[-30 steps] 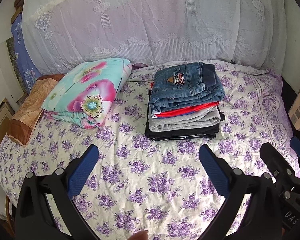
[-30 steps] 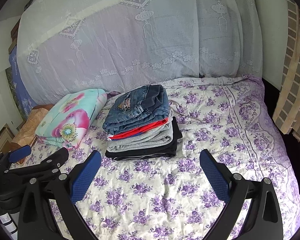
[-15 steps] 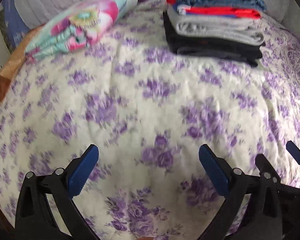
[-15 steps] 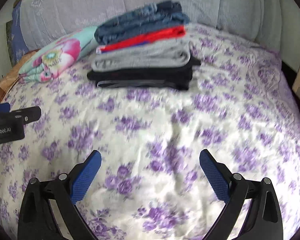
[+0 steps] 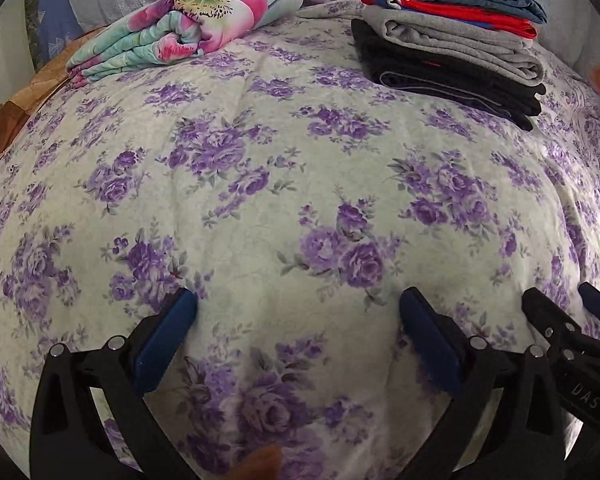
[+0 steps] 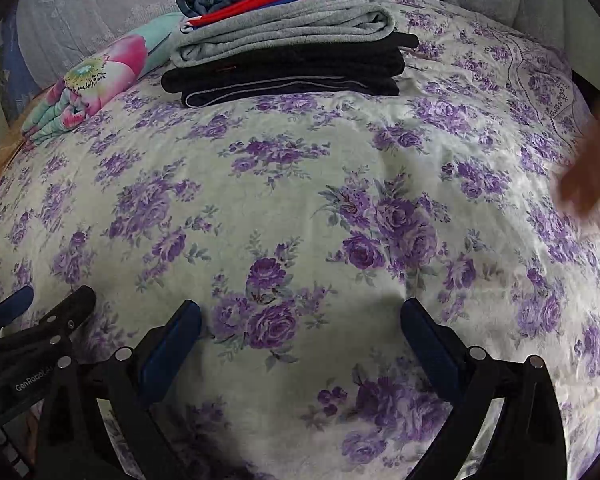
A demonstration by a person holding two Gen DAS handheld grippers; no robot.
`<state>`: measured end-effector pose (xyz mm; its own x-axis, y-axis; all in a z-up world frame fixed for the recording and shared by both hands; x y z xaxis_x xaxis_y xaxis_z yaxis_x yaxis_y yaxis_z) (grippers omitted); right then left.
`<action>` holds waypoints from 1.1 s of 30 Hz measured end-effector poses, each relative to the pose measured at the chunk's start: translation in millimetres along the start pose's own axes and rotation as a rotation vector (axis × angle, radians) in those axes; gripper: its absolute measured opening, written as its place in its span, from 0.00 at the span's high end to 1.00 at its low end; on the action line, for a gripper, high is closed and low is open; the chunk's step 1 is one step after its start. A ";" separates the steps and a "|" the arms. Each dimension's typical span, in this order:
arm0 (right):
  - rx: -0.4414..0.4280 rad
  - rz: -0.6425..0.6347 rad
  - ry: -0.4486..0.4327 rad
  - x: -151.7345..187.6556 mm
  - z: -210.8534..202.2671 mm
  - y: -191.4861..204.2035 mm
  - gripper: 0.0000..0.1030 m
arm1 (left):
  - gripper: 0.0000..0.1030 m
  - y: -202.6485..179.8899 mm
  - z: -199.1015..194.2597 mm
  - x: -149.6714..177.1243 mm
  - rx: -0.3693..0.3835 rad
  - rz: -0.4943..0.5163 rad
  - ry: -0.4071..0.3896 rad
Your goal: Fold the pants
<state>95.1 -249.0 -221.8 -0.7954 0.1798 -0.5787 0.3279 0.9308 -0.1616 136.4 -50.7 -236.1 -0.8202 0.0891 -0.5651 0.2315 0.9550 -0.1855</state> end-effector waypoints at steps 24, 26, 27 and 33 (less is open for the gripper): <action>-0.008 0.006 0.032 -2.5 0.7 -1.4 0.03 | 0.05 -32.8 -31.0 -28.2 0.020 0.048 0.081; -0.103 -0.031 0.181 -13.9 -1.4 -3.8 0.03 | 0.05 -45.1 -50.7 -43.7 0.010 0.070 0.034; -0.125 -0.006 0.154 -23.9 -11.4 -11.4 0.11 | 0.05 -53.3 -59.6 -50.6 0.001 0.091 0.021; -0.018 0.008 -0.063 -87.7 -83.4 -51.1 0.07 | 0.05 -95.0 -112.0 -98.1 -0.016 0.176 -0.124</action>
<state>105.6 -285.8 -96.1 -0.7591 0.1675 -0.6290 0.3246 0.9350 -0.1428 136.2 -118.4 -73.0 -0.6970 0.2200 -0.6825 0.3562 0.9322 -0.0633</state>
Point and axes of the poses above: each gripper's, at about its wrist camera, not at the fingertips, and z roughly the way its jaws point, y to its left, x to its underside, the point moved 7 cm from there along z, roughly the way its jaws point, and after that the axes turned 14 degrees about x, right-handed, at the moved point
